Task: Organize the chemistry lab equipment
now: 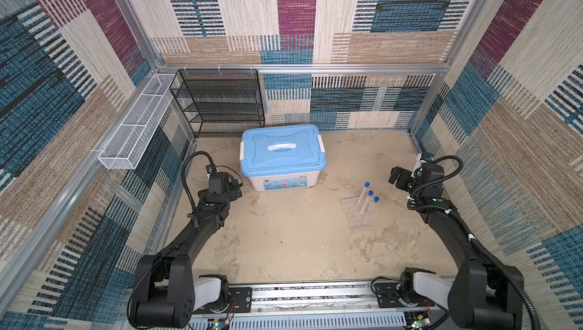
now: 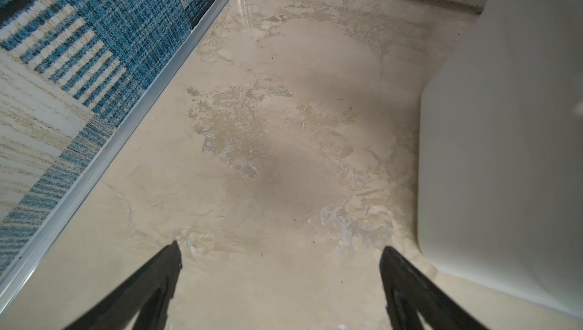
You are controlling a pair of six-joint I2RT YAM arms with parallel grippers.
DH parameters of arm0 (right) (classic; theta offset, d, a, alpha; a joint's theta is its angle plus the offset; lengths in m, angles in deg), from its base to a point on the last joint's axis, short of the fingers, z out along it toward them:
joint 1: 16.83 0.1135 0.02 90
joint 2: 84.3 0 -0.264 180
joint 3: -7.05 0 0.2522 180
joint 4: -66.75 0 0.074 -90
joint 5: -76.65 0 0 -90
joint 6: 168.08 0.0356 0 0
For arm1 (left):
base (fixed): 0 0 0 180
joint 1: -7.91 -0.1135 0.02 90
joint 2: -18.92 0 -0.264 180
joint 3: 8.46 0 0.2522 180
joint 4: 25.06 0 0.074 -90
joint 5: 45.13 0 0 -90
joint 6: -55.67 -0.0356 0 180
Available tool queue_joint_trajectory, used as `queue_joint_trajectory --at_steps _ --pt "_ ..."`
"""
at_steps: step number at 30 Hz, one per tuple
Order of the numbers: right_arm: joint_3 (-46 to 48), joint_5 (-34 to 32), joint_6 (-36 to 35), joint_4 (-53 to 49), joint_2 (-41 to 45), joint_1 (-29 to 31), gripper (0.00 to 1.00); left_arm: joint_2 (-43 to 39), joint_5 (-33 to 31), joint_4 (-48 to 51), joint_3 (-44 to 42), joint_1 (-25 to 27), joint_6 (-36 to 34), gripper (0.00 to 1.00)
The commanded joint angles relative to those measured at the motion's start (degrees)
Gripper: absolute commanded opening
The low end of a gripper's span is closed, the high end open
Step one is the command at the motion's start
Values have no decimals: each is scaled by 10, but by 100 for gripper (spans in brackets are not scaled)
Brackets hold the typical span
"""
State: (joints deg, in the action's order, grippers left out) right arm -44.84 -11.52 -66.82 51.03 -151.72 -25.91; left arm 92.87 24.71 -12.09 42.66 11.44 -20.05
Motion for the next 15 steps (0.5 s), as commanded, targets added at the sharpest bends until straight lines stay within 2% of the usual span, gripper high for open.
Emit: queue_joint_trajectory --at_steps 1,3,5,8,12,14,15 --pt "29 5 -20 118 -17 -2 99 23 -3 -94 -21 1 -61 99" --pt "57 -8 -21 171 -24 -2 99 23 -22 -181 -65 1 -66 99" --pt "92 -11 -22 238 -22 -2 99 20 -30 -226 -87 -1 -72 100" --pt "155 -4 -29 369 -33 -2 100 37 28 -297 -107 -6 -106 99" --pt "189 23 -41 469 -66 -2 99 56 56 -330 -111 -10 -132 99" --pt "210 37 -41 525 -79 -2 100 72 72 -416 -134 -18 -142 98" --pt "217 40 -42 550 -84 -2 100 79 80 -417 -135 -23 -136 98"
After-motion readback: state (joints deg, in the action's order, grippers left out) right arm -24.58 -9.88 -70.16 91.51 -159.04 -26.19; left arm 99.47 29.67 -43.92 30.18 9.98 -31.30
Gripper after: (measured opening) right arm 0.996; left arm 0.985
